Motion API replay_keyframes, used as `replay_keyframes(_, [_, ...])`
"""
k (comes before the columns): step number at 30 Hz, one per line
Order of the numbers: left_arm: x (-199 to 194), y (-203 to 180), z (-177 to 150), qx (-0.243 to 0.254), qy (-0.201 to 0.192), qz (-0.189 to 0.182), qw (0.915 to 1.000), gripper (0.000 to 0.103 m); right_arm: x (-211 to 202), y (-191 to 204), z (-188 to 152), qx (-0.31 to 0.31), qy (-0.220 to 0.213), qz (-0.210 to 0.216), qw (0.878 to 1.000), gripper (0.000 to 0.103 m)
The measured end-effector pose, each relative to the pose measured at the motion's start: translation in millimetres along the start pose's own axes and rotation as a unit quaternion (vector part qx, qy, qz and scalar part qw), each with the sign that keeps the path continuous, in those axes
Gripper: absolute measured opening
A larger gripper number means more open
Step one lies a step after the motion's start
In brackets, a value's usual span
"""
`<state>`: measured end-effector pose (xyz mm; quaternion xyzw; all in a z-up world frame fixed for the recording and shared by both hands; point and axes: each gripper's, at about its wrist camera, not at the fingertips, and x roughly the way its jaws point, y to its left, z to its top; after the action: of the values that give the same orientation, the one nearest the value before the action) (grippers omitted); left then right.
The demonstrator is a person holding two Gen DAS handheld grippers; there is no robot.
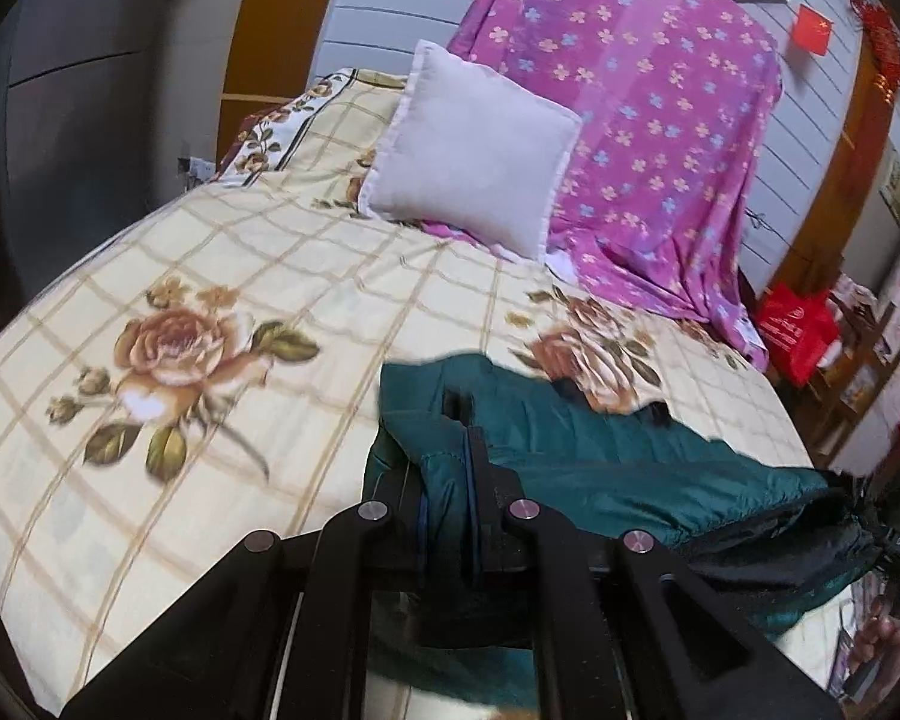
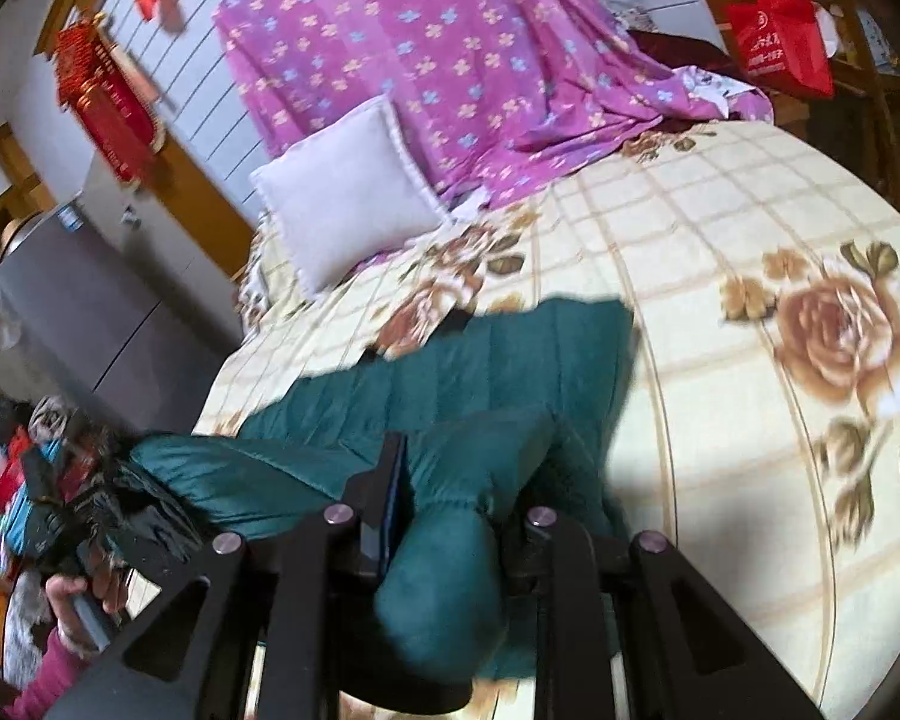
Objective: Fold large clothes
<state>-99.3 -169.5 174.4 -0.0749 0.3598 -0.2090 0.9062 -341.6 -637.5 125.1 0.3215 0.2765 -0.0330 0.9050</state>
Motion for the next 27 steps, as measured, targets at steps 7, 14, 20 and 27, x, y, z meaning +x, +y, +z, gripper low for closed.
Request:
replay_keyframes(7, [53,-11,17,0.014,0.005,0.034,0.9993,0.000,57,-15,33,0.011,0.013,-0.030,0.999,0.022])
replay_keyframes(14, [101,-14,16,0.019,0.016,0.062,0.9978,0.000,101,-33,40,0.020,0.026,-0.053,0.998,0.022])
replay_keyframes(20, [130,-20,8,0.043,0.021,0.090,0.9948,0.000,133,-46,37,0.030,0.033,-0.066,0.997,0.022])
replay_keyframes(27, [149,-15,6,0.030,0.040,0.094,0.9944,0.000,136,-54,38,0.060,0.021,-0.033,0.997,0.035])
